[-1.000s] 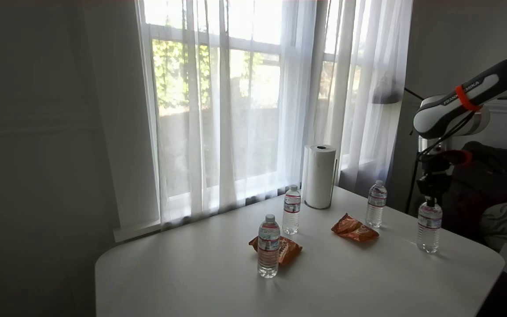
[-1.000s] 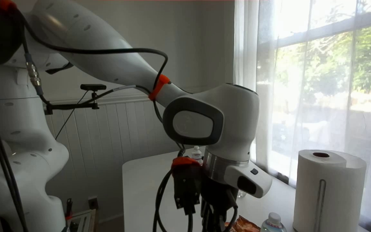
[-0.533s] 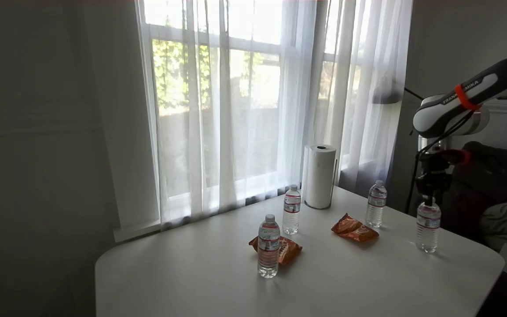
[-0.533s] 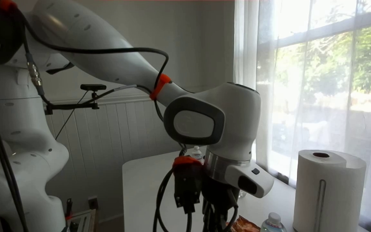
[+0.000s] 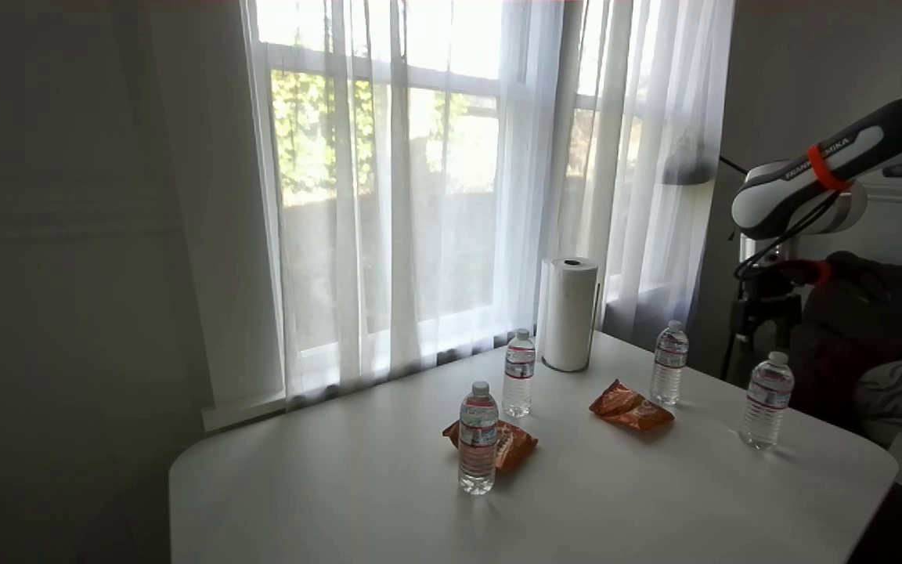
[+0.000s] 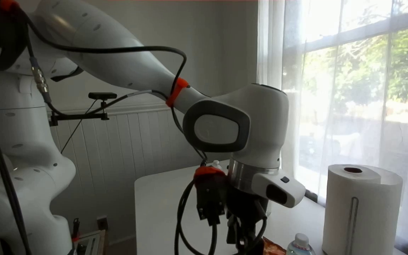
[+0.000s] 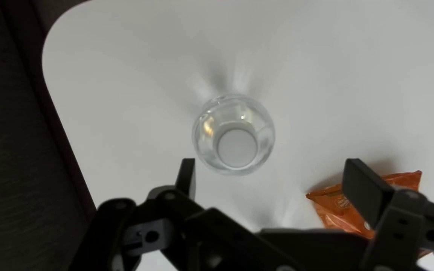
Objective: Pick up the water bottle to the right and move it further to the right on the table, pick up one orange packet and put it next to the water bottle on the right, pick up the bottommost water bottle and place it a little behind the water bottle on the right, pick up the orange packet to the left and put it next to the water bottle by itself
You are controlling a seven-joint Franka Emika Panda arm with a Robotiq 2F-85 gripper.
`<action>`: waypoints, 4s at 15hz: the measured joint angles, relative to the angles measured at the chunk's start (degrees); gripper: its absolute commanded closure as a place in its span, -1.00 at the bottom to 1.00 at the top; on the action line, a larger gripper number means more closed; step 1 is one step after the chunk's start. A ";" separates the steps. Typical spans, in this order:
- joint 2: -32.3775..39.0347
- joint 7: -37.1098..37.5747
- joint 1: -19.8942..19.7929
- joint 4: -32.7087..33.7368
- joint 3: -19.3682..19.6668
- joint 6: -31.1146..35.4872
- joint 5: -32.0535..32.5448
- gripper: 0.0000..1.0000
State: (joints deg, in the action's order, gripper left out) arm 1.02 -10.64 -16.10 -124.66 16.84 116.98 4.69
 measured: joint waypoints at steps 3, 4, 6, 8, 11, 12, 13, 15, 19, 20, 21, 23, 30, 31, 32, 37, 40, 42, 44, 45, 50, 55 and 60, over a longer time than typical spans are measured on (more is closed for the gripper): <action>-0.57 0.67 0.99 0.37 -1.17 -0.17 0.04 -1.00; -1.01 1.28 1.55 0.39 -1.76 -0.29 0.04 -1.00; -2.05 3.25 3.00 0.40 -3.20 -0.89 0.00 -1.00; -2.95 6.75 4.73 0.39 -4.98 -0.98 -0.21 -1.00; -3.32 14.59 7.52 0.39 -7.92 -0.73 -2.09 -1.00; -3.24 17.13 8.53 0.38 -8.97 -0.43 -3.07 -1.00; -3.03 19.51 9.53 0.37 -10.01 0.06 -4.12 -1.00; -2.05 24.37 11.45 0.38 -11.98 2.03 -5.95 -1.00; 2.58 31.83 14.25 0.72 -14.72 8.44 -9.22 -1.00; 4.17 32.86 14.79 1.03 -15.15 10.34 -9.58 -1.00; 5.79 33.48 15.23 1.50 -15.49 12.00 -9.78 -1.00; 9.16 33.67 16.07 2.75 -15.96 15.32 -10.28 -1.00; 19.88 31.08 18.17 9.06 -18.51 20.59 -12.08 -1.00; 21.18 30.15 18.37 9.96 -18.93 20.85 -12.16 -1.00; 22.44 28.62 18.50 10.82 -19.38 21.33 -12.21 -1.00; 28.04 19.53 18.64 14.57 -21.32 22.37 -12.16 -1.00; 30.03 14.57 18.97 16.20 -21.81 22.54 -11.65 -1.00; 30.64 11.91 19.18 16.79 -21.99 23.30 -11.44 -1.00; 30.77 9.58 19.24 16.91 -22.24 24.83 -11.36 -1.00; 30.79 8.38 19.24 16.91 -22.39 25.44 -11.32 -0.76; 31.32 2.97 19.24 16.91 -23.09 28.01 -11.16 0.12; 32.56 -0.45 19.24 16.90 -23.67 30.81 -10.72 -0.95; 33.79 -1.56 19.24 16.92 -24.24 32.19 -9.47 -0.18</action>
State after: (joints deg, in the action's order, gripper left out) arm 34.80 -12.20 3.14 -107.73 -7.41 149.17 -4.78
